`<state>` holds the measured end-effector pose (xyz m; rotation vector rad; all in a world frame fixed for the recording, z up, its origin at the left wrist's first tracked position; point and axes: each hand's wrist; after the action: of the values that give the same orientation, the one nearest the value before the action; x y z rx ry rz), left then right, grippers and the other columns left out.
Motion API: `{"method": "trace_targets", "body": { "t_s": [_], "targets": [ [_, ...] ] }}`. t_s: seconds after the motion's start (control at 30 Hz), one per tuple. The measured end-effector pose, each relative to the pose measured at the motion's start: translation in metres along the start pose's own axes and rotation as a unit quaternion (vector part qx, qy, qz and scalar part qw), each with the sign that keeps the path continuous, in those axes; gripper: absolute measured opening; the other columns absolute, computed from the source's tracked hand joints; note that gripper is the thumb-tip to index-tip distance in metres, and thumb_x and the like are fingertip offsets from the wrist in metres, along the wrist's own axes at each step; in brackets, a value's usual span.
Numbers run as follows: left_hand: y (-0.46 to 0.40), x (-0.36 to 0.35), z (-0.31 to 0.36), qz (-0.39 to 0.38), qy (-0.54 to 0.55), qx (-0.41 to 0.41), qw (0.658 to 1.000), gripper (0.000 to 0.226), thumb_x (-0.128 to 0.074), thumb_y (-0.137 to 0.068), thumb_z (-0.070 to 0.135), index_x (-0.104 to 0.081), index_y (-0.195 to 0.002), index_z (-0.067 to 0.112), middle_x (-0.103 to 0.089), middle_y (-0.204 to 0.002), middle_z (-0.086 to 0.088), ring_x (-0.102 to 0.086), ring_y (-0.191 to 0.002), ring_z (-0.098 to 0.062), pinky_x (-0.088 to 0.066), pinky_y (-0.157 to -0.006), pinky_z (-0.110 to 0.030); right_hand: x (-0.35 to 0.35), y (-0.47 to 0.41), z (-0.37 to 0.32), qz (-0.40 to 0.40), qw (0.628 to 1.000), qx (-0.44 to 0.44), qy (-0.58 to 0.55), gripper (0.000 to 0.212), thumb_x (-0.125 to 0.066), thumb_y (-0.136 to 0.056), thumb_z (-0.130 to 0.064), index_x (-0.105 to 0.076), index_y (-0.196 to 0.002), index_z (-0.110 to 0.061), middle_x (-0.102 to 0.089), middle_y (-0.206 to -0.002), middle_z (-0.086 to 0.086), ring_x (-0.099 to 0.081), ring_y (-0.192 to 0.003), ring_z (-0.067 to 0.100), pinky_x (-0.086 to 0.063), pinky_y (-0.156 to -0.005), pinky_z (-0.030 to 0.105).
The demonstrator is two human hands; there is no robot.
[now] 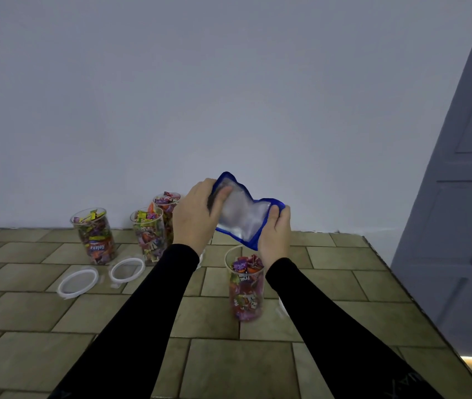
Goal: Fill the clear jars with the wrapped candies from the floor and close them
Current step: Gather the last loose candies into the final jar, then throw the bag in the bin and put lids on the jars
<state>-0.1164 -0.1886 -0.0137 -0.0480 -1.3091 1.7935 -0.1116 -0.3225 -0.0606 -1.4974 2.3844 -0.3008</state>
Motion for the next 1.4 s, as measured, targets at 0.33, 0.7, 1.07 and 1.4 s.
{"method": "trace_targets", "body": {
  "t_s": [0.33, 0.7, 1.07, 1.4],
  "targets": [
    [0.013, 0.003, -0.007, 0.015, 0.031, 0.091, 0.995, 0.020, -0.039, -0.103, 0.038, -0.046, -0.091, 0.022, -0.049, -0.064, 0.008, -0.048, -0.058, -0.007, -0.027, -0.051, -0.027, 0.000, -0.007, -0.003, -0.017, 0.994, 0.015, 0.103, 0.024, -0.037, -0.103, -0.032, -0.050, -0.110, -0.013, -0.051, -0.081, -0.003, -0.047, -0.068, 0.012, -0.037, -0.056, 0.014],
    [0.050, 0.069, -0.064, 0.169, -0.009, 0.247, 0.954, 0.014, -0.036, -0.103, 0.026, -0.043, -0.096, 0.017, -0.055, -0.087, -0.004, -0.050, -0.074, -0.024, -0.029, -0.062, -0.031, -0.095, 0.082, 0.003, -0.277, 0.863, 0.373, 0.197, 0.020, -0.050, -0.084, -0.022, -0.064, -0.085, -0.009, -0.060, -0.085, 0.005, -0.053, -0.079, 0.023, -0.044, -0.070, 0.033],
    [0.207, 0.235, -0.143, 0.282, -0.198, 0.409, 0.845, 0.019, -0.035, -0.104, 0.027, -0.046, -0.096, 0.015, -0.049, -0.079, 0.006, -0.046, -0.066, -0.001, -0.030, -0.053, -0.017, -0.221, 0.253, 0.066, -0.614, 0.646, 0.291, 0.349, 0.049, -0.040, -0.097, -0.043, -0.045, -0.138, -0.015, -0.045, -0.142, 0.006, -0.037, -0.132, 0.025, -0.028, -0.110, 0.043],
    [0.346, 0.327, -0.189, 0.449, -0.240, 0.514, 0.690, 0.019, -0.035, -0.104, 0.022, -0.046, -0.101, 0.007, -0.055, -0.089, -0.009, -0.050, -0.078, -0.024, -0.032, -0.066, -0.030, -0.305, 0.382, 0.073, -0.694, 0.534, 0.315, 0.366, 0.064, -0.042, -0.094, -0.035, -0.019, -0.151, -0.017, -0.015, -0.158, 0.005, -0.011, -0.145, 0.028, -0.014, -0.110, 0.063]
  ]
}}
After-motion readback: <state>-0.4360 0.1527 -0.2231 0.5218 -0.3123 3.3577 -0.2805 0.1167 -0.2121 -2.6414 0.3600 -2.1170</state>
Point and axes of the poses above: each hand's wrist, its own y-axis away from the middle knuckle, its own x-axis out of the back of the hand, z = x × y
